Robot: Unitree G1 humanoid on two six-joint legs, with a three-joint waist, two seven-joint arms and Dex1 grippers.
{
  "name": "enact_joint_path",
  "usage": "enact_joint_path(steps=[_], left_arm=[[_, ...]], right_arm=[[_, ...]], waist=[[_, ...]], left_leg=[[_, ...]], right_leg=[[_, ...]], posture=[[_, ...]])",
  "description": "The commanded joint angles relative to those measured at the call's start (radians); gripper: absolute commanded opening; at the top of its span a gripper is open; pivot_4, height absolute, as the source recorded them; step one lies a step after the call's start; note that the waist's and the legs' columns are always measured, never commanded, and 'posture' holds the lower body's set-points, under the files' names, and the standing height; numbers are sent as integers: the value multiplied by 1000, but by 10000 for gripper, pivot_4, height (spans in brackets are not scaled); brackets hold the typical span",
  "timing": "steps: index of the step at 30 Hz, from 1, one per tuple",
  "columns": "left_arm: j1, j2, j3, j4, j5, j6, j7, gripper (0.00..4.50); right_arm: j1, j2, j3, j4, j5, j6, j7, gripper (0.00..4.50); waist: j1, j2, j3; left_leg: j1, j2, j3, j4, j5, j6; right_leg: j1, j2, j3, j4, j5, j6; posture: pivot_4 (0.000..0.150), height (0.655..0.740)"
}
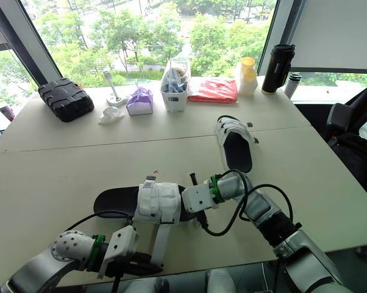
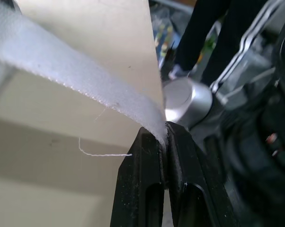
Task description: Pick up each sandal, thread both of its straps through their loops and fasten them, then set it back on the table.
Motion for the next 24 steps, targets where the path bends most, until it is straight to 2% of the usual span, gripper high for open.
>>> enact_joint_path(steps=[1,8,14,17,19,24], left_arm=[[-45,16,50,-47,-14,-76,-44,417],[-215,-90,147,16,-179,35,-2,417],[-254,-222,266,83,-514,376,173,417],[-254,-240,342,149,-746,599,290,417],[-259,-277,403,224,-911,702,423,417],[-254,-351,475,312,-1161,803,662,417]], right_arm=[[22,-20,46,129,-99,32,0,0],[-6,4,55,172,-110,10,-31,0],[-16,2,57,187,-113,1,-44,0],[-19,0,59,190,-113,0,-50,0],[-18,-2,60,190,-112,-1,-52,0],[-20,-2,65,194,-112,-4,-55,0]], waist=[[0,-1,1],[-7,-2,1],[-8,-2,2],[-8,-2,2],[-8,-2,2],[-8,-3,2]], left_leg=[[0,0,0,0,0,0],[1,1,-1,3,0,0],[1,2,-2,5,1,0],[2,2,-4,5,1,-1],[2,2,-6,5,1,-1],[3,1,-10,5,3,-4]], right_leg=[[0,0,0,0,0,0],[1,2,-1,3,0,2],[0,6,-1,4,1,1],[1,6,-1,5,1,1],[1,7,-1,6,1,1],[2,7,-2,7,1,0]], posture=[[1500,7400],[1500,7400],[1500,7400],[1500,7400],[1500,7400],[1500,7400]])
